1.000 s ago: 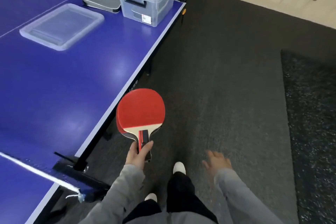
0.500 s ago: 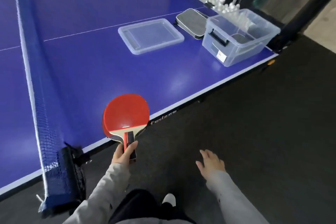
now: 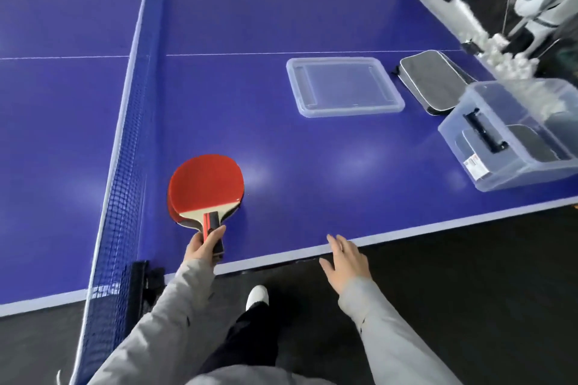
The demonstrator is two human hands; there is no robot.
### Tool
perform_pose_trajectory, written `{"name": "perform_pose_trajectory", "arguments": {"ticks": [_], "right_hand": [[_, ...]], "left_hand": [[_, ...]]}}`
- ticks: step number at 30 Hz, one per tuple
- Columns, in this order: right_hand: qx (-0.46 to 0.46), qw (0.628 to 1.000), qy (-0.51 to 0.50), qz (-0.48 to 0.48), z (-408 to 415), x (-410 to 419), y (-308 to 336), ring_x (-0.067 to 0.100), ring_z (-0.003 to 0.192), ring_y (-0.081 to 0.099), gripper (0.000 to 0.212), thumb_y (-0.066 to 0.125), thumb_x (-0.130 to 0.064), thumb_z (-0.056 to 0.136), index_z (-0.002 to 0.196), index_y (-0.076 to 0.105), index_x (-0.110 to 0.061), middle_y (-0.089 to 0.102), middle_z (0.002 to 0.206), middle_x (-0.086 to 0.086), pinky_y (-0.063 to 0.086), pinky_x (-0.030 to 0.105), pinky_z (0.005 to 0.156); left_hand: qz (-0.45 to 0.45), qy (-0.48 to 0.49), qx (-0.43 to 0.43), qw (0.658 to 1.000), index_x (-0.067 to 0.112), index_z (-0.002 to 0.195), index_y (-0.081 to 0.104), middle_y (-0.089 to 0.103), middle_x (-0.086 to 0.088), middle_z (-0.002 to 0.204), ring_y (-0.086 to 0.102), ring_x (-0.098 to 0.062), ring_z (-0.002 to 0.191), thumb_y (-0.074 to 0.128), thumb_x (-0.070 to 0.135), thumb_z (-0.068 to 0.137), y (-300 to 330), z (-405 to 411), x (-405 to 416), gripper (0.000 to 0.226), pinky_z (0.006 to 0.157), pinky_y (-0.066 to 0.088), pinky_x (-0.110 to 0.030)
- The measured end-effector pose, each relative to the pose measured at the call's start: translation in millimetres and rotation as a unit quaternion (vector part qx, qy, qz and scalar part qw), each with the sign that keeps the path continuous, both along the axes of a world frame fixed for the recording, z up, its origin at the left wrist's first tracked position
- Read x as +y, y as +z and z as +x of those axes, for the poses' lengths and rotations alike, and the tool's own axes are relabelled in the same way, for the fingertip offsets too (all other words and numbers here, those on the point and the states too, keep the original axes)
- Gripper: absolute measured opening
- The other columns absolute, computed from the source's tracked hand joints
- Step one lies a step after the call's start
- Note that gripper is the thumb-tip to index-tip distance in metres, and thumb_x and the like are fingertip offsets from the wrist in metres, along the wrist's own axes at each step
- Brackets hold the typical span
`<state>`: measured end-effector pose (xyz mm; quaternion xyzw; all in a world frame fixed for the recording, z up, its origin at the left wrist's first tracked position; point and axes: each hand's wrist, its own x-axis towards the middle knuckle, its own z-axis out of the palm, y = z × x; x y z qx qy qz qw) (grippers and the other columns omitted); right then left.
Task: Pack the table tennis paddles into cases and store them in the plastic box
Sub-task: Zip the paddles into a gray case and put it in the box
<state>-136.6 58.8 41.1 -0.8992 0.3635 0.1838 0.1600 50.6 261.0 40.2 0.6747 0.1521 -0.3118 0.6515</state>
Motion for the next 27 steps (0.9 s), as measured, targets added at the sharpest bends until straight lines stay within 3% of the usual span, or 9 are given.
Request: {"name": "perform_pose_trajectory", "arguments": {"ticks": [6,10,13,18,20,24,27], "right_hand": [[0.014,0.999,0.033,-0.001,79,-30,-3,0.019,0.146,0.012,0.060,0.039,-0.040,0.098,0.150,0.015,-0.021,0.014,0.158,0.001,0.027,0.038,0.112],[0.020,0.998,0.060,-0.012,122,-45,-7,0.020,0.146,0.011,0.061,0.039,-0.041,0.098,0.150,0.015,-0.021,0.011,0.159,0.002,0.029,0.038,0.111],[0.021,0.997,0.070,-0.016,146,-53,-11,0.021,0.146,0.009,0.062,0.040,-0.042,0.098,0.150,0.014,-0.021,0.009,0.159,0.003,0.029,0.038,0.110],[0.017,0.997,0.075,-0.023,174,-63,-22,0.021,0.146,0.007,0.064,0.043,-0.043,0.096,0.150,0.015,-0.021,0.008,0.159,0.003,0.031,0.038,0.109],[0.018,0.997,0.076,-0.024,180,-64,-26,0.021,0.146,0.007,0.065,0.044,-0.044,0.096,0.150,0.015,-0.021,0.008,0.159,0.003,0.031,0.038,0.109],[0.042,0.995,0.087,-0.027,180,-64,-35,0.023,0.146,0.006,0.066,0.044,-0.045,0.095,0.150,0.015,-0.021,0.006,0.159,0.004,0.032,0.038,0.108],[0.049,0.994,0.097,-0.034,178,-62,-39,0.024,0.147,0.005,0.068,0.046,-0.045,0.094,0.150,0.015,-0.021,0.004,0.159,0.004,0.031,0.038,0.109]], "left_hand": [[0.031,0.010,0.013,0.999,0.017,0.071,0.045,0.038,0.000,0.059,0.038,-0.005,0.036,0.063,0.020,0.088,-21,63,-14,0.025,0.037,0.032,-0.013],[0.056,-0.022,0.008,0.998,0.020,0.074,0.049,0.043,0.010,0.049,0.039,-0.012,0.048,0.064,0.030,0.086,-33,86,-10,0.021,0.047,0.033,-0.022],[0.076,-0.037,0.008,0.996,0.020,0.078,0.053,0.047,0.005,0.059,0.043,-0.013,0.054,0.067,0.033,0.083,-38,97,-9,0.020,0.051,0.034,-0.024],[0.101,-0.059,-0.039,0.992,0.002,0.082,0.058,0.042,-0.001,0.063,0.043,-0.016,0.058,0.069,0.027,0.083,-43,100,-5,0.028,0.053,0.046,-0.016],[0.117,-0.046,-0.059,0.990,-0.002,0.080,0.058,0.039,0.000,0.061,0.040,-0.017,0.058,0.072,0.025,0.081,-44,99,-3,0.031,0.055,0.047,-0.020],[0.139,0.021,-0.069,0.988,0.021,0.075,0.060,0.054,0.002,0.066,0.050,-0.014,0.061,0.081,0.025,0.071,-41,95,1,0.022,0.063,0.049,-0.027],[0.161,0.017,-0.074,0.984,0.024,0.078,0.062,0.061,-0.001,0.071,0.054,-0.015,0.064,0.082,0.034,0.065,-40,96,4,0.026,0.068,0.049,-0.031]]}}
